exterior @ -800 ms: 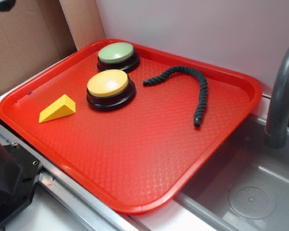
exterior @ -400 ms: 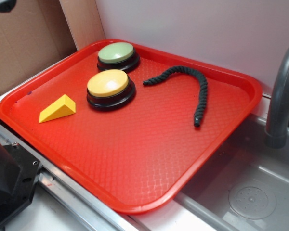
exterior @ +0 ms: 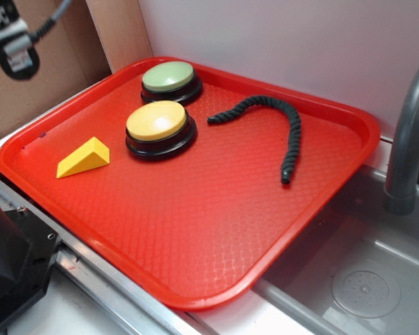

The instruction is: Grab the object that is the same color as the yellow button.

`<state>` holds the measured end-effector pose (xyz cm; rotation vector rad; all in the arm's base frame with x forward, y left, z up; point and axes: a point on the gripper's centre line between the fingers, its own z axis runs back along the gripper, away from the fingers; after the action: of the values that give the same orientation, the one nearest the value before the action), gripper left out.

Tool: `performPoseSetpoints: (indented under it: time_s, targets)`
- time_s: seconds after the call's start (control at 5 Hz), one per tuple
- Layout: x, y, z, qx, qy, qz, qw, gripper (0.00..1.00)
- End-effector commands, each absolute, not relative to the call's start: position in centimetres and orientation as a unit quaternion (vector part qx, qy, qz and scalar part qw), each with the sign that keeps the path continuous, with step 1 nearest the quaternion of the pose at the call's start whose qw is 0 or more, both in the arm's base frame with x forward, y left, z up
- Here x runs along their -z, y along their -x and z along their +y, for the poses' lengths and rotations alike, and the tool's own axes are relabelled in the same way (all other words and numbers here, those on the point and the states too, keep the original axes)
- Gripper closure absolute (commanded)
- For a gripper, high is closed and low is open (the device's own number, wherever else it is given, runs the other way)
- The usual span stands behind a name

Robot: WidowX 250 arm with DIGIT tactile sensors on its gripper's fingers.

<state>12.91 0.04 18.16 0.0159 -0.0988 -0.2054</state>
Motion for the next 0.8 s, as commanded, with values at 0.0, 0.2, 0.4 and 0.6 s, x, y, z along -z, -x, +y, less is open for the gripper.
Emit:
performPoseSetpoints:
  time_s: [0.0, 0.2, 0.4, 0.6]
  targets:
    - [-13.2, -14.9, 2.3, 0.191, -0.064, -0.086, 0.976, 0.0]
    - [-11.2, -15.7, 3.3, 0.228, -0.079, -0.093, 0.966, 0.0]
    - [-8.4, -16.5, 5.1, 0.24, -0.089, -0.087, 0.963, 0.0]
    - [-6.5, -17.2, 6.0, 0.257, -0.102, -0.064, 0.959, 0.0]
